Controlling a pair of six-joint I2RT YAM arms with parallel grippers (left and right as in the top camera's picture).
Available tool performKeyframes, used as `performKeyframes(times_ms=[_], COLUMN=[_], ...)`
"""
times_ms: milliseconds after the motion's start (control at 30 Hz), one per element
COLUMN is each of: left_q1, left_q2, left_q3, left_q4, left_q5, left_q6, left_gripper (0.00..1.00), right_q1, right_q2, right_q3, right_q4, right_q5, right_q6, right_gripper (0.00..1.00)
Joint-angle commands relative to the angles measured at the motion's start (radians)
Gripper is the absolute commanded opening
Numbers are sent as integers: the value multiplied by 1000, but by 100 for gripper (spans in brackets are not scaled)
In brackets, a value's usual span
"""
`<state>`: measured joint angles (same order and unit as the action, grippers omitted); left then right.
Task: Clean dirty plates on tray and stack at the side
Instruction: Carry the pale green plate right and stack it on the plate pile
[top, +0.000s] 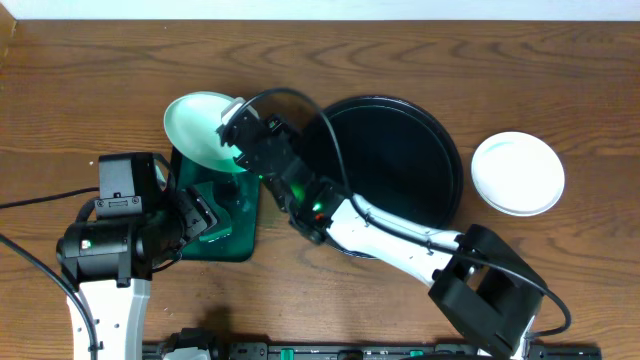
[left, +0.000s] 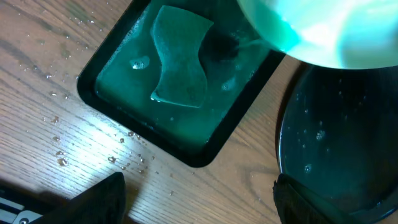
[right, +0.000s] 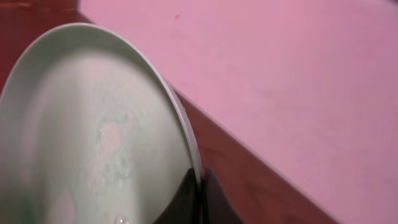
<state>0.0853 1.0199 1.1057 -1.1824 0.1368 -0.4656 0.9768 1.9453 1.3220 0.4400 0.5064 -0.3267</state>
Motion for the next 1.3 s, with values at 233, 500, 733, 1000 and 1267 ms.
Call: performKeyframes(times_ms=[233, 500, 733, 1000, 1267], left_q1=[4, 4, 4, 4, 4], left_q2=[-4, -4, -4, -4, -4], left_q3=[13, 13, 13, 13, 13], left_q4=[-6, -6, -6, -6, -5], left_q5=[9, 10, 9, 10, 9], left_q6=[24, 24, 24, 24, 24], left_gripper=[77, 76, 76, 76, 77], right_q1=[49, 53, 55, 53, -95], right_q2=[-109, -149, -150, -150, -128], right_q3=[9, 9, 9, 9, 9], right_q4=[47, 48, 50, 33, -303], right_q5=[156, 155, 155, 154, -229], right_q6=[-184, -204, -228, -227, 444], right_gripper=[1, 1, 1, 1, 1])
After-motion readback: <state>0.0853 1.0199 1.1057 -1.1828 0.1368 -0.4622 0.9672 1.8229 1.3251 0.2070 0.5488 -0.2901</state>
